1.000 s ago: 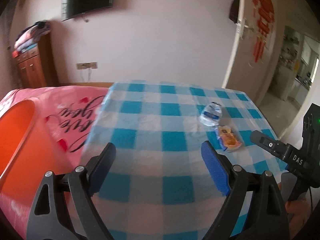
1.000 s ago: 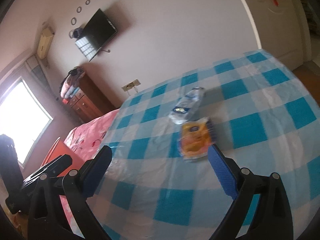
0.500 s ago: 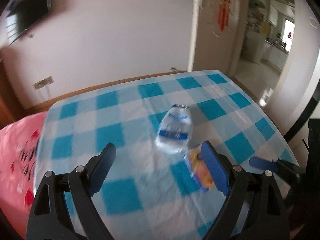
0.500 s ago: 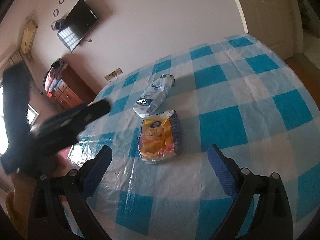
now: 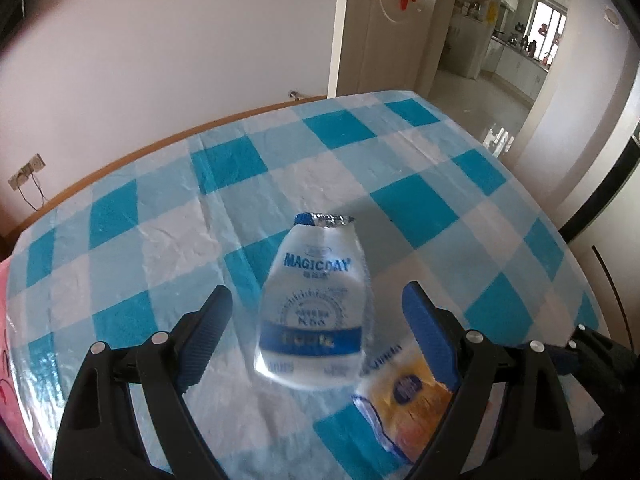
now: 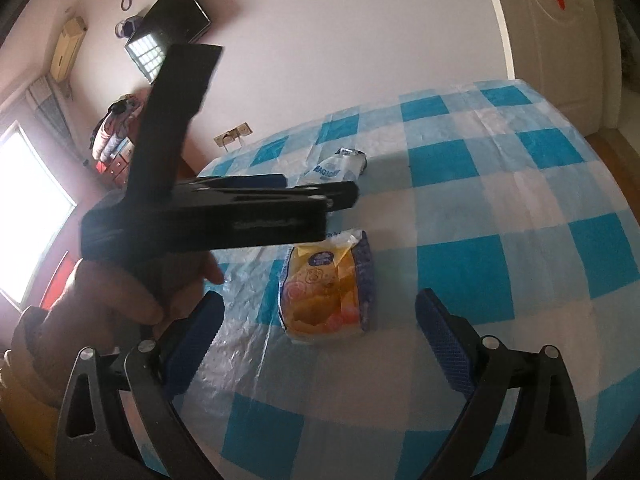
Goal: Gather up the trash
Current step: 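Grasp the white MAGICDAY drink bottle with the left tool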
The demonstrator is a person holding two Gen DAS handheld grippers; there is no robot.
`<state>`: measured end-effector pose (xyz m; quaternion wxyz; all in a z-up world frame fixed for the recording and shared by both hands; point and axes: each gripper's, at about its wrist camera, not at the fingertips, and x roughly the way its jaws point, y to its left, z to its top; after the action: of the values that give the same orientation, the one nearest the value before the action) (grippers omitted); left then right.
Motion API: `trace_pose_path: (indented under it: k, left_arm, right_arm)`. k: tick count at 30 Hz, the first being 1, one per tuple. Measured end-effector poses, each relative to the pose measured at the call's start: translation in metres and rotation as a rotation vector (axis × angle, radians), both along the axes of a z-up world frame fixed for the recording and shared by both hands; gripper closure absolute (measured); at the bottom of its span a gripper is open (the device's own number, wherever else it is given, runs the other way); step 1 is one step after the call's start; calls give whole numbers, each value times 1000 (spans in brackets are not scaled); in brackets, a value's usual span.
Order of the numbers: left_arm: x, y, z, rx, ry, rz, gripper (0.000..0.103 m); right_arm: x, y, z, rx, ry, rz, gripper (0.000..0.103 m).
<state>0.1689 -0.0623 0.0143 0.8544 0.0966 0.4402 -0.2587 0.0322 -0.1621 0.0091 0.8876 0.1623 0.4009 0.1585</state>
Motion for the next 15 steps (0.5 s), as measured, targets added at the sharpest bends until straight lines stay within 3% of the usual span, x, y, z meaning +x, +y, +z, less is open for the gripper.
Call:
trace_pose_path:
  k: [2,4,7,15]
  left_arm:
    - [4,-1,-3,-8,6,-1,18]
    - [6,-2,-5,-6,10,0,32]
    - [7,-2,-6,-14,0,7,42]
    - [0,15,-5,-67,1,59,43]
  right_arm:
    - [2,2,0,-11,2,7,8]
    - [4,5,0,-26,1,12,8]
    - [6,9,0,-50,-3,19,8]
    - [12,15,-7,-88,19,37,8]
